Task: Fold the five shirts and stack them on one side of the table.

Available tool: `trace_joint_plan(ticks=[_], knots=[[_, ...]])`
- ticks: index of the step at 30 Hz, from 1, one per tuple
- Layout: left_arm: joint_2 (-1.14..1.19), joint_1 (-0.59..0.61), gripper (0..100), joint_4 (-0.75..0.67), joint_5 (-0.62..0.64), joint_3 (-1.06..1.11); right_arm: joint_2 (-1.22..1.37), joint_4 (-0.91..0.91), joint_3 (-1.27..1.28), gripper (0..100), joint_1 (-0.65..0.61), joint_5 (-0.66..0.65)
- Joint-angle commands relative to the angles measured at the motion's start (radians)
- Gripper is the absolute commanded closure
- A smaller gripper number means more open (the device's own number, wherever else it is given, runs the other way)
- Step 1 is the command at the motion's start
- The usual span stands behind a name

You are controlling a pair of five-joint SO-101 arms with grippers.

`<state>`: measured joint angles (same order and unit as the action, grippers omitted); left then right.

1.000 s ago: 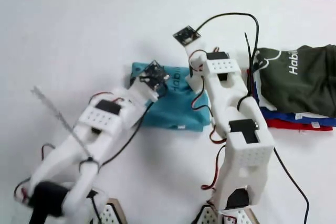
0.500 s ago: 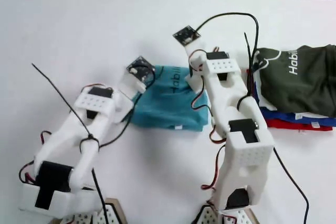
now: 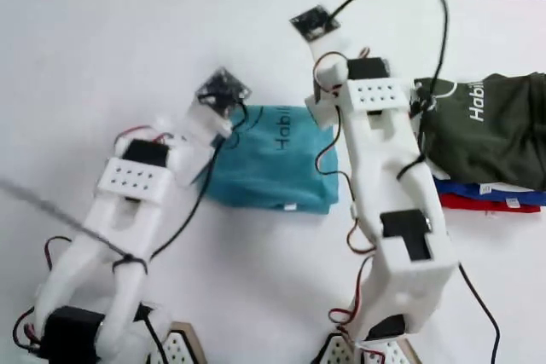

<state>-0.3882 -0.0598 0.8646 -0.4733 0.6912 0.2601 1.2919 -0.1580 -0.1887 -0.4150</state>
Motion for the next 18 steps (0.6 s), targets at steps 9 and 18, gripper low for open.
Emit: trace_joint_plan(ticks=[9, 18], knots=[[0.509, 0.017, 97, 0.135, 0.189, -0.621, -0.622, -0.104, 0.620, 97.6, -0.022, 0.020], [0.868, -0.058, 97, 0.247, 0.209, -0.987, -0.697, -0.377, 1.003, 97.7, -0.059, 0.017]])
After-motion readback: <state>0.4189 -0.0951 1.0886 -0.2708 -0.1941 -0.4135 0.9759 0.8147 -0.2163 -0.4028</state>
